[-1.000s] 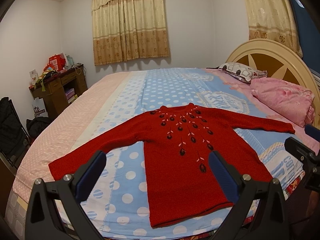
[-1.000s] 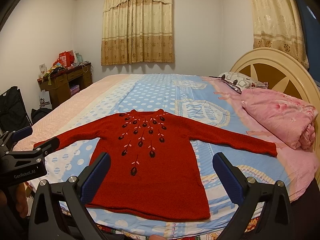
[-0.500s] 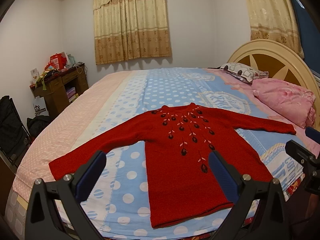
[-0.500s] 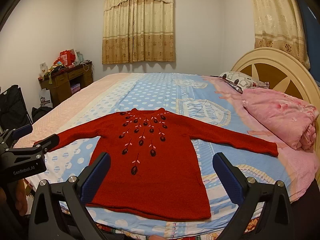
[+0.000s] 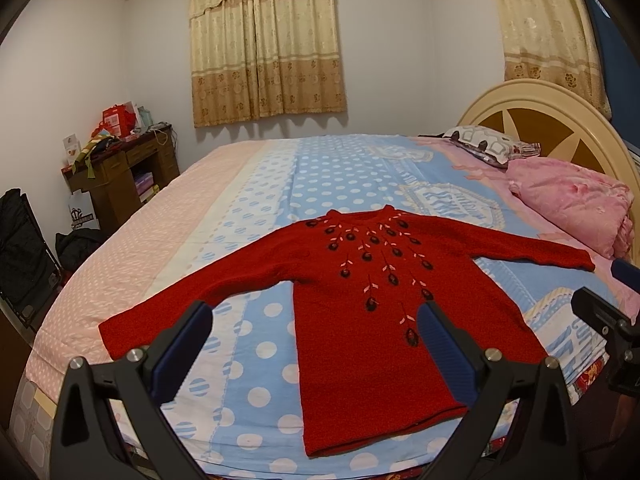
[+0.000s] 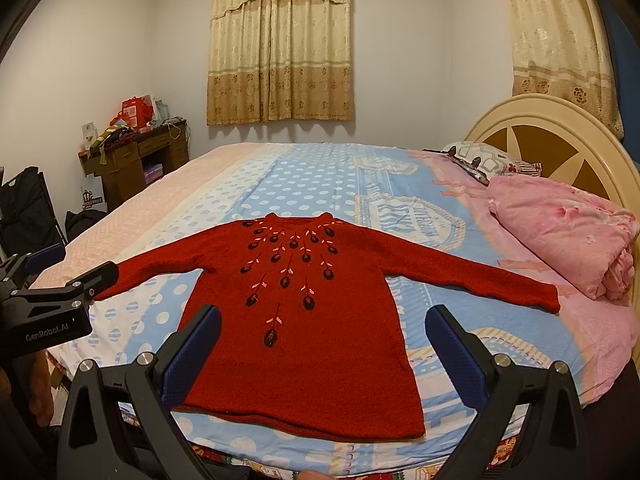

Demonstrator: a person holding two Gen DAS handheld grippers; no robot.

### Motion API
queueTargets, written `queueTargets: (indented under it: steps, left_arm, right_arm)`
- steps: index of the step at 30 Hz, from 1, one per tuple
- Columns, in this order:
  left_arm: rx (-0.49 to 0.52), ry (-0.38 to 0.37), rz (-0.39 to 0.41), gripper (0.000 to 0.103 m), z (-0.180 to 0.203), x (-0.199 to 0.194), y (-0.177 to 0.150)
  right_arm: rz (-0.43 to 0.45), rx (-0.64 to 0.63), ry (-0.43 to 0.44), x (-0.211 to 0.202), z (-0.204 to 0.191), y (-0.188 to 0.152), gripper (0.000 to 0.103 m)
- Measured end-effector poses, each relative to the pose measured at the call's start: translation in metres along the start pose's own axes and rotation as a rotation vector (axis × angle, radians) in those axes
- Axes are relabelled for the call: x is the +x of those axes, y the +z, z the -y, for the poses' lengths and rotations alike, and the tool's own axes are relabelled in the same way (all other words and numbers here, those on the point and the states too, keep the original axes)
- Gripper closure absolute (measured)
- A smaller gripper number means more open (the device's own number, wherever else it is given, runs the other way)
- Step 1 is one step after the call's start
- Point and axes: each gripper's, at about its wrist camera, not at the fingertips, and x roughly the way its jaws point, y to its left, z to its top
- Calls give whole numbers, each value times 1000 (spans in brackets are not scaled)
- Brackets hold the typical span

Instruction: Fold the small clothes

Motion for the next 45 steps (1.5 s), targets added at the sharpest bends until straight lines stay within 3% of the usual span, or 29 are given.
queueTargets:
  steps: [19, 29, 37, 39, 41, 45]
  left_arm:
    - [-2, 9, -15, 0, -4, 7, -2]
    - [-3, -4, -68, 0, -3, 37, -14]
    - [2, 7, -144, 0, -5, 90, -30]
    - [10, 13, -164, 0, -5, 102, -31]
    - [23, 20, -169, 0, -3, 113, -31]
    - [52, 25, -164, 0, -1, 132, -30]
  right_arm:
    - [-10, 8, 25, 7, 0, -5, 1]
    - [-71, 73, 71, 52, 25, -21, 1]
    - [-146, 234, -22, 105, 103, -43, 2]
    - [-162, 298, -67, 114, 134, -48, 9]
    - [-180, 359, -107, 120, 166, -54, 23]
    - [-187, 450, -182, 124, 222, -57, 28]
